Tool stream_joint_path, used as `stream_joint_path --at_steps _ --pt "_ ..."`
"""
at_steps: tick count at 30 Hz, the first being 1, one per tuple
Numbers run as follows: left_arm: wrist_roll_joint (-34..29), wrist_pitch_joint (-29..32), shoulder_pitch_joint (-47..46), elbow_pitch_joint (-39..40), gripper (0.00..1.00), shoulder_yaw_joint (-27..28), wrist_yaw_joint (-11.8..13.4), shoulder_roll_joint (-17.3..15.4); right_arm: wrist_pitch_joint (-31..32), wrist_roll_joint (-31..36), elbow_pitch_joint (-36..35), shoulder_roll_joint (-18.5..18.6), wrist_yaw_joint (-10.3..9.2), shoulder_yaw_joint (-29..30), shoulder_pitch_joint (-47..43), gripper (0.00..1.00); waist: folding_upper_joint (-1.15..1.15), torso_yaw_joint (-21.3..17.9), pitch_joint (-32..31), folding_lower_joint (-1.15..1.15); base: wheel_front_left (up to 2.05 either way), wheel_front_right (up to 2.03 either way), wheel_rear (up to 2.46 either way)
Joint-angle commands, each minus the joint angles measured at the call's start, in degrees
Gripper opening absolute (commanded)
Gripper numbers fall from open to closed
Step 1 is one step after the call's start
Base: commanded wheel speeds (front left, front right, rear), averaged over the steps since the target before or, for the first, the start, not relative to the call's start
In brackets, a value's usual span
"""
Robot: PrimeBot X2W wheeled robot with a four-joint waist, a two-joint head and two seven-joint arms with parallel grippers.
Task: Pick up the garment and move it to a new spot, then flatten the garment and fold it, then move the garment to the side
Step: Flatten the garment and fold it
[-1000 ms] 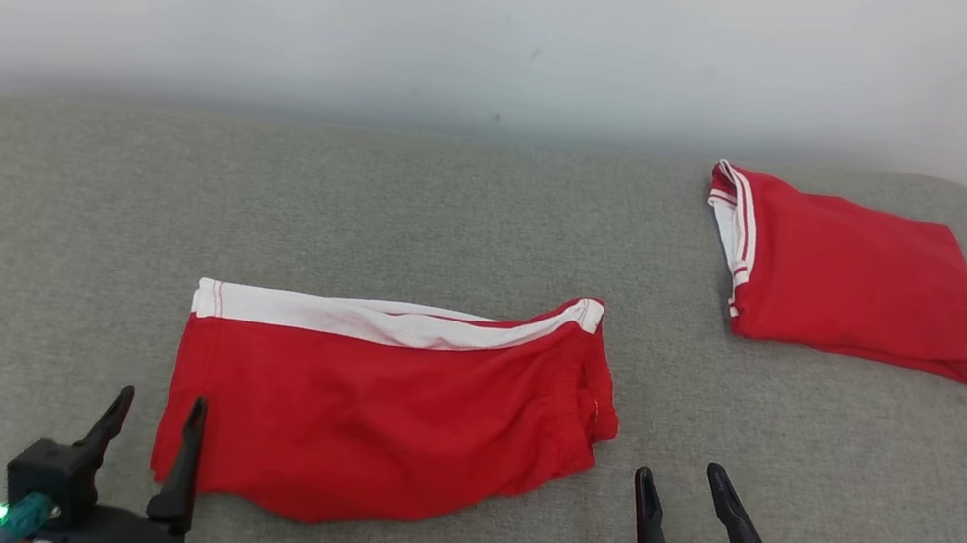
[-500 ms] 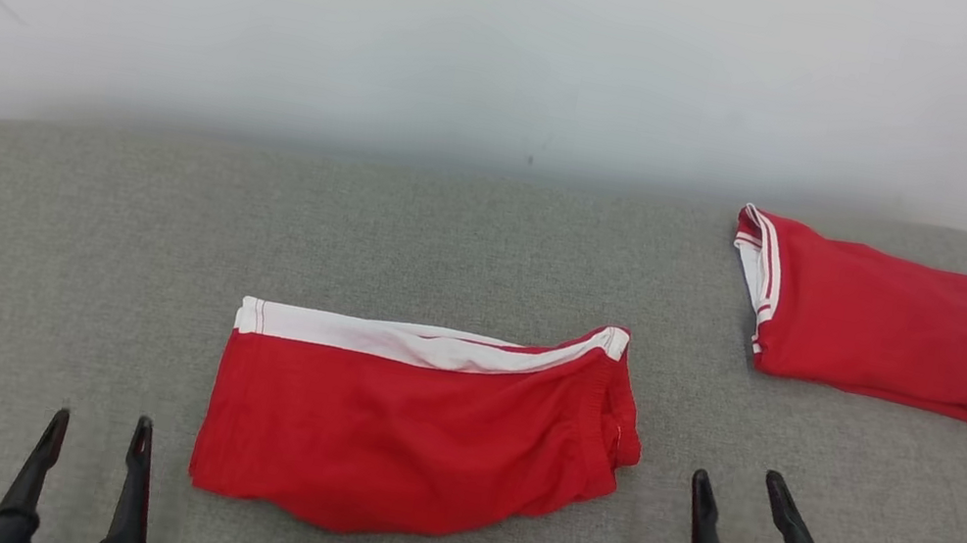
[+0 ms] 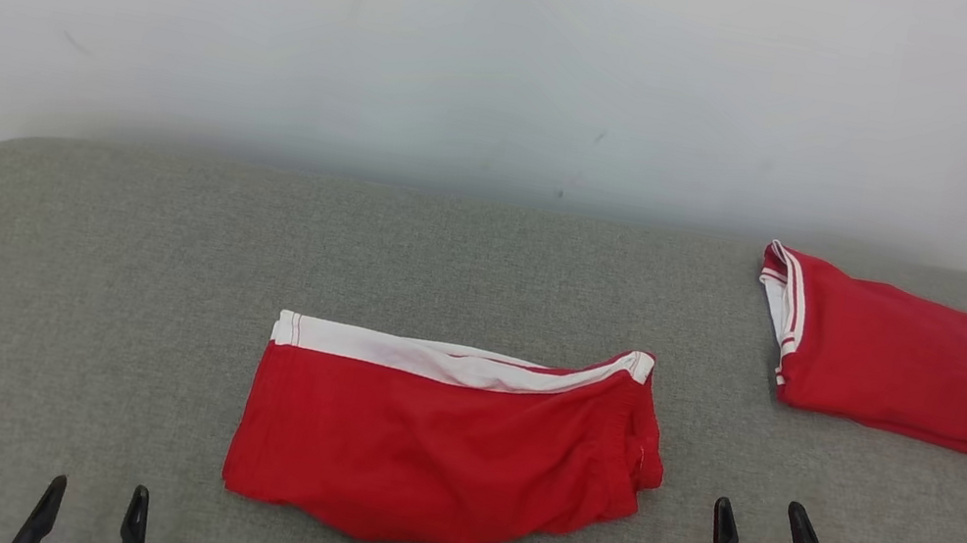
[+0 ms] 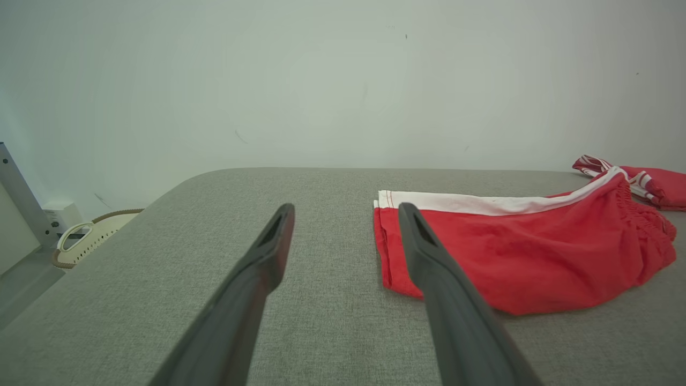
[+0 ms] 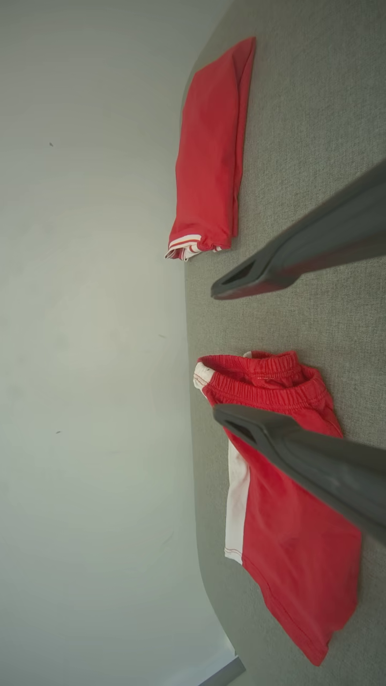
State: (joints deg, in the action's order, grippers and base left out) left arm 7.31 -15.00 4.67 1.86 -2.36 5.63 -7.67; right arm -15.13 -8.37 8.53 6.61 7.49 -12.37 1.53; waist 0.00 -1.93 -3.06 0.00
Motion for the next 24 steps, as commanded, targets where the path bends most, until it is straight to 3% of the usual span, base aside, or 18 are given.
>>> stream_joint_path --at_steps 1,24 --pt "-0.4 -0.2 0.7 0.4 1.00 -0.2 -0.2 0.1 0.0 0.7 0.5 -0.1 0.00 0.1 -0.9 1.00 0.00 0.3 -0.1 0.00 0.00 0.00 0.00" --pt "-1.5 -0.2 1.1 -0.1 1.00 -0.5 -0.2 1.7 0.5 1.6 2.6 -0.5 0.00 0.8 0.4 1.00 0.00 0.0 0.1 0.00 0.00 0.00 0.00"
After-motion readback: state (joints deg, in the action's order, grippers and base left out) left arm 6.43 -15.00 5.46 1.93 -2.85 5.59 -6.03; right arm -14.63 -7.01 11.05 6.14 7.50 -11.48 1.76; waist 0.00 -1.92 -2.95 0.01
